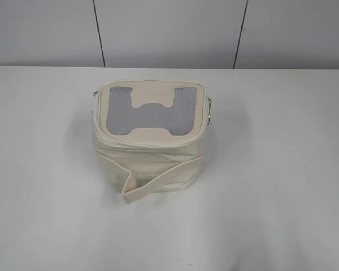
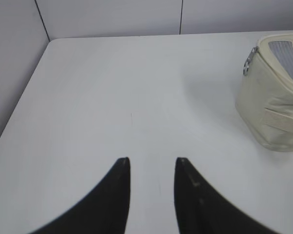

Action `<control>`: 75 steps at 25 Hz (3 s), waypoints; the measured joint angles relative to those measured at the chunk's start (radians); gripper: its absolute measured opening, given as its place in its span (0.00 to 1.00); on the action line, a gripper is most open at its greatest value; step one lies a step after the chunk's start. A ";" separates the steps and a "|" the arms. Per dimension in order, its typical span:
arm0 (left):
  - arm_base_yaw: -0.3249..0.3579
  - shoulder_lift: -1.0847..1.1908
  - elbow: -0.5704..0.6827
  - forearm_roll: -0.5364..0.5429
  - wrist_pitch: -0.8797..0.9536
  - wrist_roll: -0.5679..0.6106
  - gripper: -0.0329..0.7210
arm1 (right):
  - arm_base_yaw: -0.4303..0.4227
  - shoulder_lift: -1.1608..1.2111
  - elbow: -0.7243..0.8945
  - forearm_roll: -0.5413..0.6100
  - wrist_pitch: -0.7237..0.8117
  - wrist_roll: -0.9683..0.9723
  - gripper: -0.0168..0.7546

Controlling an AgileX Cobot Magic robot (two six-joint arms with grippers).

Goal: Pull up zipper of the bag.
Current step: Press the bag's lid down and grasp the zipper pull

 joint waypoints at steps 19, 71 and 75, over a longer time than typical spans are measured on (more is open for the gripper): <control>0.000 0.000 0.000 -0.015 0.000 0.000 0.36 | 0.101 1.402 -0.599 0.964 -0.322 -1.218 0.56; -0.164 1.284 -0.110 -0.680 -0.758 0.912 0.62 | 0.343 2.492 -1.746 0.944 0.131 -1.027 0.13; -0.281 1.439 -0.156 -0.683 -0.940 0.928 0.63 | 0.343 2.492 -1.746 0.944 0.133 -1.024 0.13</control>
